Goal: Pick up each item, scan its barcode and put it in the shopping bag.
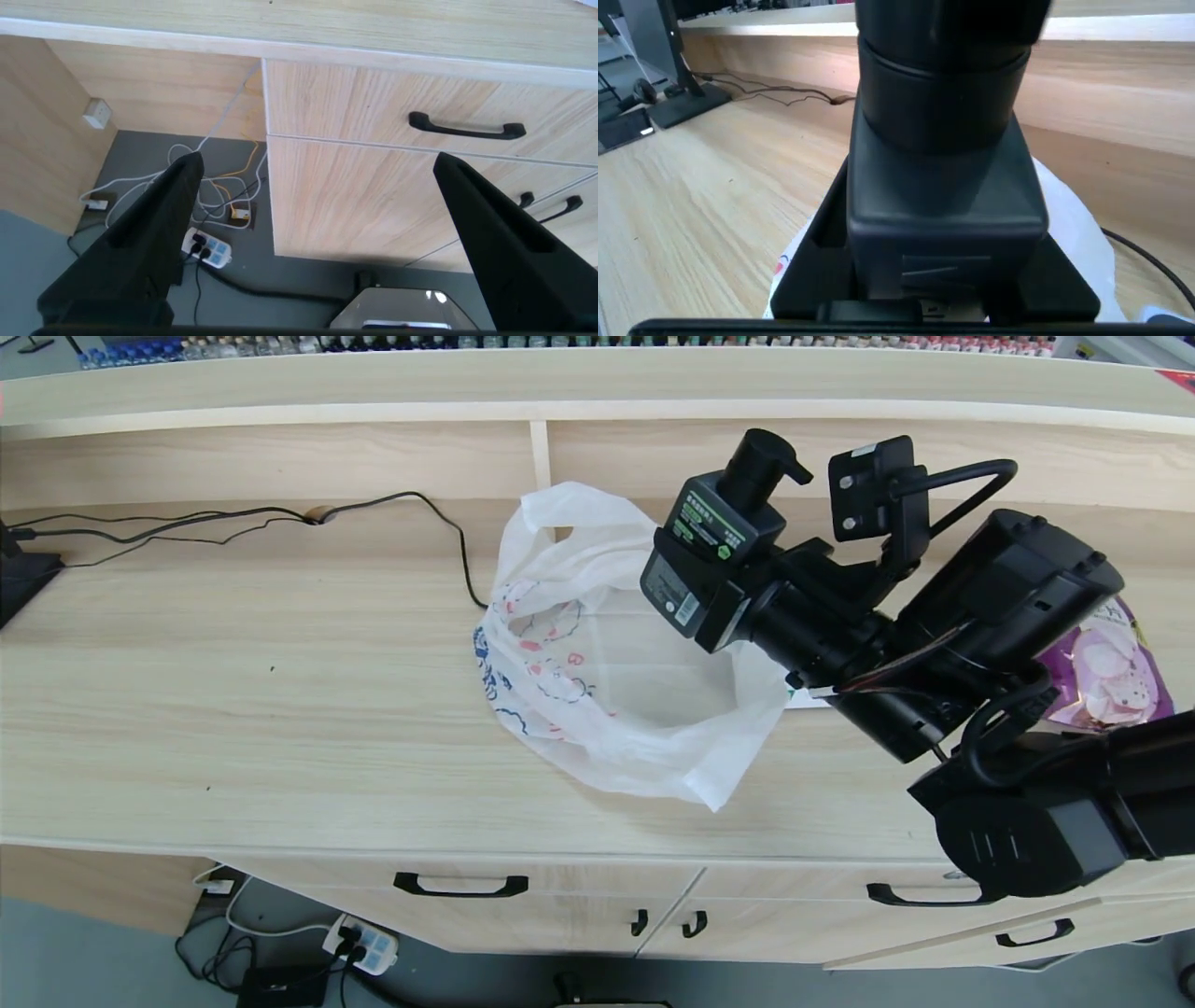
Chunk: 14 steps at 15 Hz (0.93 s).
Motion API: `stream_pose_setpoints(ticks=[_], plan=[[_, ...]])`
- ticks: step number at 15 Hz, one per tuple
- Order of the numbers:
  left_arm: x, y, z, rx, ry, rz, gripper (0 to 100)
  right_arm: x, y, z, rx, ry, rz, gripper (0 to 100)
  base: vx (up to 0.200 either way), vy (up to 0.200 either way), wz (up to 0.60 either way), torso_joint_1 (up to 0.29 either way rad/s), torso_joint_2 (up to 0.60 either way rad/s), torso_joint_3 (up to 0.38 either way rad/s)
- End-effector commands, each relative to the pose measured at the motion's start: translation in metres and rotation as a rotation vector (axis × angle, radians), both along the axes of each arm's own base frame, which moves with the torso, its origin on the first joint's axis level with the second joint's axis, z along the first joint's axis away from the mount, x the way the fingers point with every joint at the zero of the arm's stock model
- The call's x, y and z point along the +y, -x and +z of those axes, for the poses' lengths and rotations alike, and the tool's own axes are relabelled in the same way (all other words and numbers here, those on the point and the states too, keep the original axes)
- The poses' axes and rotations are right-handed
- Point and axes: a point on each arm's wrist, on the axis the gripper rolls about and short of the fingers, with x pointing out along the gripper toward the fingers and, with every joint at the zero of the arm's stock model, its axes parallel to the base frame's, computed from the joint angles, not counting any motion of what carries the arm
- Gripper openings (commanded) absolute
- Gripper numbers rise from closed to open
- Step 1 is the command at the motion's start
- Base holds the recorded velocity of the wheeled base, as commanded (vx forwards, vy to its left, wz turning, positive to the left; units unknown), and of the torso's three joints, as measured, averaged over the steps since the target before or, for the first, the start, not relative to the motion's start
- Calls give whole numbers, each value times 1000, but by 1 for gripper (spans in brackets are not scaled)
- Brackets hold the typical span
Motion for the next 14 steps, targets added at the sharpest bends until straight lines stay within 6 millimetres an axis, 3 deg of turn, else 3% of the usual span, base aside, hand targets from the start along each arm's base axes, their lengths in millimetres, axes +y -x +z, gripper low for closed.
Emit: stream_pose_setpoints(ticks=[1, 5, 10, 14], plan=[[0, 0, 0, -2, 0, -1, 100, 1, 2, -6, 8, 10, 4, 0, 0, 0, 0, 0, 0, 0], [0, 0, 0, -2, 0, -1, 100, -7, 12, -25, 17, 10, 2, 0, 0, 0, 0, 0, 0, 0], [0, 0, 0, -3, 0, -1, 100, -14, 17, -28, 17, -22, -18, 0, 0, 0, 600, 1, 2, 2], [0, 0, 1, -6, -1, -1, 100, -45, 4, -24, 38, -64, -98, 0, 0, 0, 0, 0, 0, 0]])
